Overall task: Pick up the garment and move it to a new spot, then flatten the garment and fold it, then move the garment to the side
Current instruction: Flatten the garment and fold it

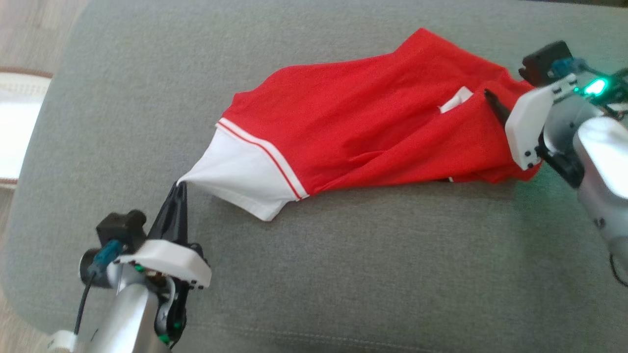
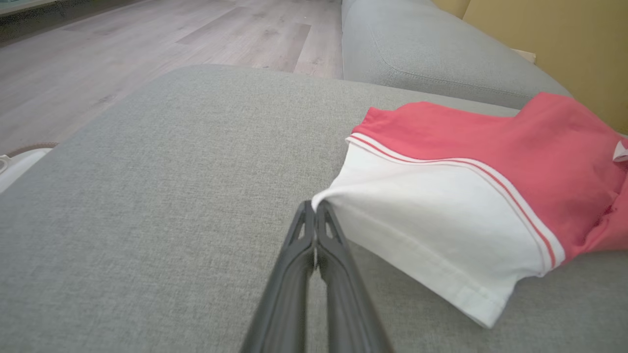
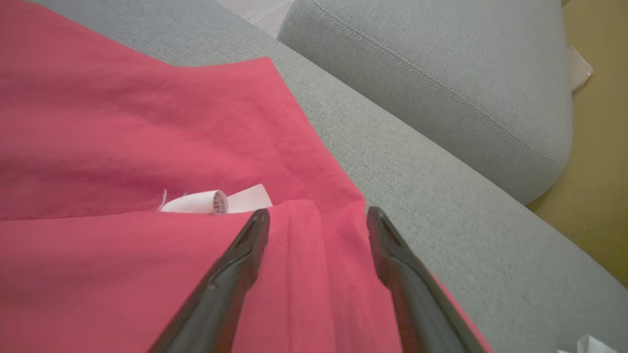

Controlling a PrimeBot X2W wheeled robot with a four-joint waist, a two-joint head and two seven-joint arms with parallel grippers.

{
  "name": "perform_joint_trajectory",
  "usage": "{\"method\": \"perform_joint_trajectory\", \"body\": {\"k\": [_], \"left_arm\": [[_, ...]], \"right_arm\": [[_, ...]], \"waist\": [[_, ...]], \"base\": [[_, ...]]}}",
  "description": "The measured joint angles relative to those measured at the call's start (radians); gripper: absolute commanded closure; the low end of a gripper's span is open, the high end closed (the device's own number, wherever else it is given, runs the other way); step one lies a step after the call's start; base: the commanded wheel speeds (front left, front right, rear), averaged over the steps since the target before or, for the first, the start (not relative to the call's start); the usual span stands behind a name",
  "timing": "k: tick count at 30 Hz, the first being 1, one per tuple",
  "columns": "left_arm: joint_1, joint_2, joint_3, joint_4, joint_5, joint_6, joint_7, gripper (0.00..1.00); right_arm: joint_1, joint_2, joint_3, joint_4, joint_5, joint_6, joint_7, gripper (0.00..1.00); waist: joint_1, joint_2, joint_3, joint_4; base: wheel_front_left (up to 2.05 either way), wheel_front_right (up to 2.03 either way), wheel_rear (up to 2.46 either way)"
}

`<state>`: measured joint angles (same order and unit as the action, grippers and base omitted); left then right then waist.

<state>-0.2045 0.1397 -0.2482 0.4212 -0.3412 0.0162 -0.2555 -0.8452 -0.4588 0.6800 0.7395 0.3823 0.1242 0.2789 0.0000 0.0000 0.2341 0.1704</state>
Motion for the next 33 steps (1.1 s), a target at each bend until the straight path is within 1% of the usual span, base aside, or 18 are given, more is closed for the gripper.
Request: {"method": "perform_joint_trajectory", "body": {"k": [7,11,13,14,15,16,17,20,27,31,33], "left_arm": [[-0.029,-0.018,-0.005,0.005,0.018,-0.013,0.0,1.0],[-0.029,-0.022,-0.005,0.009,0.023,-0.016,0.0,1.0],[-0.029,-0.024,-0.004,0.01,0.023,-0.017,0.0,1.0],[-0.029,-0.026,-0.004,0.012,0.024,-0.017,0.0,1.0],[-0.029,-0.027,-0.003,0.014,0.025,-0.017,0.0,1.0],[-0.029,-0.028,-0.001,0.021,0.025,-0.018,0.0,1.0],[-0.029,-0.028,0.003,0.022,0.025,-0.022,0.0,1.0],[-0.028,-0.03,0.024,0.004,0.023,-0.025,0.0,1.0],[-0.026,-0.035,0.138,-0.116,0.004,-0.036,0.0,1.0],[-0.023,-0.051,0.202,-0.196,-0.023,-0.057,0.0,1.0],[-0.021,-0.057,0.221,-0.227,-0.03,-0.07,0.0,1.0]], "right_arm": [[-0.107,0.002,0.149,0.129,-0.002,0.0,0.046,0.0],[-0.116,0.007,0.224,0.163,0.051,0.0,0.07,0.0],[-0.118,0.007,0.25,0.175,0.085,0.0,0.065,0.09],[-0.12,0.007,0.26,0.179,0.103,0.0,0.061,0.24],[-0.123,0.007,0.273,0.18,0.118,0.0,0.049,0.44],[-0.131,0.007,0.297,0.182,0.134,0.0,0.011,0.76],[-0.134,0.007,0.304,0.183,0.137,0.0,-0.019,1.0],[-0.148,0.009,0.316,0.195,0.147,0.0,-0.112,1.0],[-0.196,0.019,0.312,0.242,0.134,0.0,-0.326,1.0],[-0.23,0.033,0.253,0.275,0.106,0.0,-0.467,1.0],[-0.234,0.038,0.216,0.277,0.099,0.0,-0.505,1.0]], "waist": [[0.0001,0.0,0.036,0.033],[0.0,0.0,0.042,0.038],[0.0,0.0,0.042,0.038],[0.0,0.0,0.041,0.038],[0.0,0.0,0.04,0.038],[0.0,0.0,0.038,0.035],[0.0,0.0,0.037,0.032],[0.0,0.0,0.03,0.021],[0.0,0.0,-0.006,-0.031],[0.0,0.0,-0.039,-0.069],[0.0,0.0,-0.056,-0.089]], "base": [[0.0,0.0,0.0],[0.0,0.0,0.0],[0.0,0.0,0.0],[0.0,0.0,0.0],[0.0,0.0,0.0],[0.0,0.0,0.0],[0.0,0.0,0.0],[0.0,0.0,0.0],[0.0,0.0,0.0],[0.0,0.0,0.0],[0.0,0.0,0.0]]}}
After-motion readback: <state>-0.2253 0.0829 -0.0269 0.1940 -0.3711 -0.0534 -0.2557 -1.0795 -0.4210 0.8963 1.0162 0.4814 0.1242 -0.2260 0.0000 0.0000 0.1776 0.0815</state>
